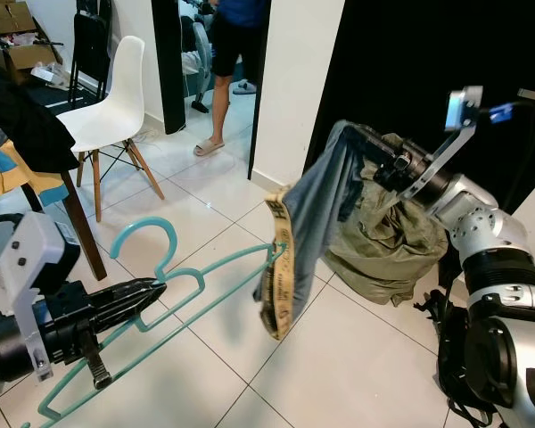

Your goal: Hang hanger

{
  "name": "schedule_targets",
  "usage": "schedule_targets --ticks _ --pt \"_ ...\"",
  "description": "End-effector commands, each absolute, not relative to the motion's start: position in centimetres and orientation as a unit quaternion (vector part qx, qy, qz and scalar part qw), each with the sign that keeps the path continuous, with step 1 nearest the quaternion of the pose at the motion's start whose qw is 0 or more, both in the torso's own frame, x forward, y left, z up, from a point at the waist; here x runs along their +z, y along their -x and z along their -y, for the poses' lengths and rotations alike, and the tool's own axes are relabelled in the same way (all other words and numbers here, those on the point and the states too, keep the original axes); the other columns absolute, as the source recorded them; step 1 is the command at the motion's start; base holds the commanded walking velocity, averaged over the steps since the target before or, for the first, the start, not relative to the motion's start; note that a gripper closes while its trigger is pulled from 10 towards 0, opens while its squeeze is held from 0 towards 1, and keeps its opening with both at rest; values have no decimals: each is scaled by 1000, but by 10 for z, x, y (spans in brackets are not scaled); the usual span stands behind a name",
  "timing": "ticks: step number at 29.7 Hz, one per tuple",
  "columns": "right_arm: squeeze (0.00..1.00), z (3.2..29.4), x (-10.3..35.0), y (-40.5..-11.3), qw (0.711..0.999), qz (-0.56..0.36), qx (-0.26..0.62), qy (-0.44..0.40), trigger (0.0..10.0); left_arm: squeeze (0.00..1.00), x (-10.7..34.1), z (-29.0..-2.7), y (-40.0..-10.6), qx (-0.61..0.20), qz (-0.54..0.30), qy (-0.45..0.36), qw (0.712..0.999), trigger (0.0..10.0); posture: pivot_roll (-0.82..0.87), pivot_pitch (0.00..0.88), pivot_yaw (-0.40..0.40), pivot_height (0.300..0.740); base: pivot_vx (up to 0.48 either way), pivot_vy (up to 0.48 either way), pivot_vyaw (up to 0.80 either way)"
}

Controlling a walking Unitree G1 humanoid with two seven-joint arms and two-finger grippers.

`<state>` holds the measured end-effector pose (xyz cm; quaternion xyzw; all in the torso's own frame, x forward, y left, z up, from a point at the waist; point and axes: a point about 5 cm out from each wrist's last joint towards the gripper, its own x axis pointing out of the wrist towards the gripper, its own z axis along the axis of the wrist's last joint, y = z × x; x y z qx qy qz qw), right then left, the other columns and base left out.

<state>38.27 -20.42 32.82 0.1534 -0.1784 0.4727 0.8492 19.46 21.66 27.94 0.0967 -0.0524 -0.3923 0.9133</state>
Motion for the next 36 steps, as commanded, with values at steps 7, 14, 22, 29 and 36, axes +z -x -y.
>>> schedule_targets --ticks 7,14,22,29,36 --pt "0 209 323 -380 845 176 479 -159 10000 0 282 -223 -194 -381 50 -119 916 10000 85 189 -105 740 0 0 0" --pt "0 212 334 -373 818 194 512 -174 10000 0 278 -219 -200 -389 52 -109 913 10000 72 191 -101 740 0 0 0" --pt "0 200 345 -367 795 207 546 -165 10000 0 279 -210 -214 -407 69 -100 905 10000 61 189 -102 740 0 0 0" --pt "0 190 349 -363 782 208 566 -157 10000 0 281 -196 -231 -423 97 -88 897 10000 41 186 -103 740 0 0 0" --pt "0 191 345 -366 803 197 545 -139 10000 0 284 -185 -234 -446 109 -76 885 10000 34 192 -94 740 0 0 0"
